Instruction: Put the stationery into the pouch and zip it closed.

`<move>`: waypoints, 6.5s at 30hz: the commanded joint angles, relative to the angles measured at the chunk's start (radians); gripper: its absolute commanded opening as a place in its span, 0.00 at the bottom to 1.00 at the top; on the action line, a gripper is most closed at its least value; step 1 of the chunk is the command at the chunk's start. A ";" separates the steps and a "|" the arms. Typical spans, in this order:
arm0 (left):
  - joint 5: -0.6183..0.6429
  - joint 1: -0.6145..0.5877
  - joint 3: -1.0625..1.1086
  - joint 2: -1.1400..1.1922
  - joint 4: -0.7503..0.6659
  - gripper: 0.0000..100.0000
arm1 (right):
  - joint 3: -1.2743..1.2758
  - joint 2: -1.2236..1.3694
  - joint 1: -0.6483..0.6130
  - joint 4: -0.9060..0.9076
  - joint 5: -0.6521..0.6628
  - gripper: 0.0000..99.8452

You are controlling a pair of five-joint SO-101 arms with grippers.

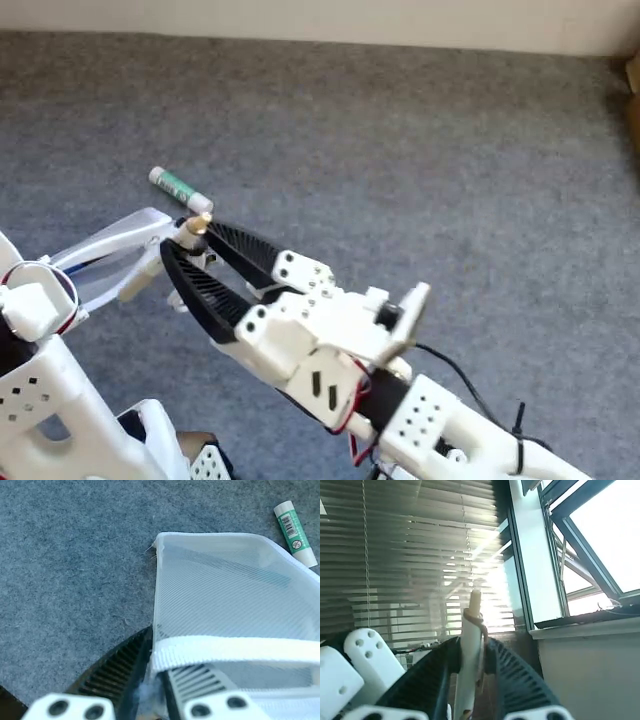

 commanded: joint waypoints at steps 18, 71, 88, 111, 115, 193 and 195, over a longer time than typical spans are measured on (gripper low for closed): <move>0.006 -0.012 0.008 0.008 -0.012 0.01 | 0.028 0.320 -0.010 -0.130 -0.003 0.01; 0.006 -0.012 0.008 0.008 -0.012 0.01 | -0.363 0.400 0.074 0.084 -0.002 0.01; 0.006 -0.012 0.010 0.008 -0.012 0.01 | -0.348 0.387 0.041 0.248 -0.002 0.22; 0.006 -0.012 0.010 0.008 -0.012 0.01 | -0.533 0.223 0.101 0.734 -0.003 0.22; 0.006 -0.013 0.010 0.008 -0.012 0.01 | -0.625 0.217 0.159 0.921 -0.003 0.22; 0.009 -0.127 0.012 0.008 -0.040 0.01 | -0.920 1.102 0.266 1.563 0.399 0.22; 0.009 -0.127 0.012 0.008 -0.040 0.01 | -0.934 1.133 0.266 1.563 0.408 0.22</move>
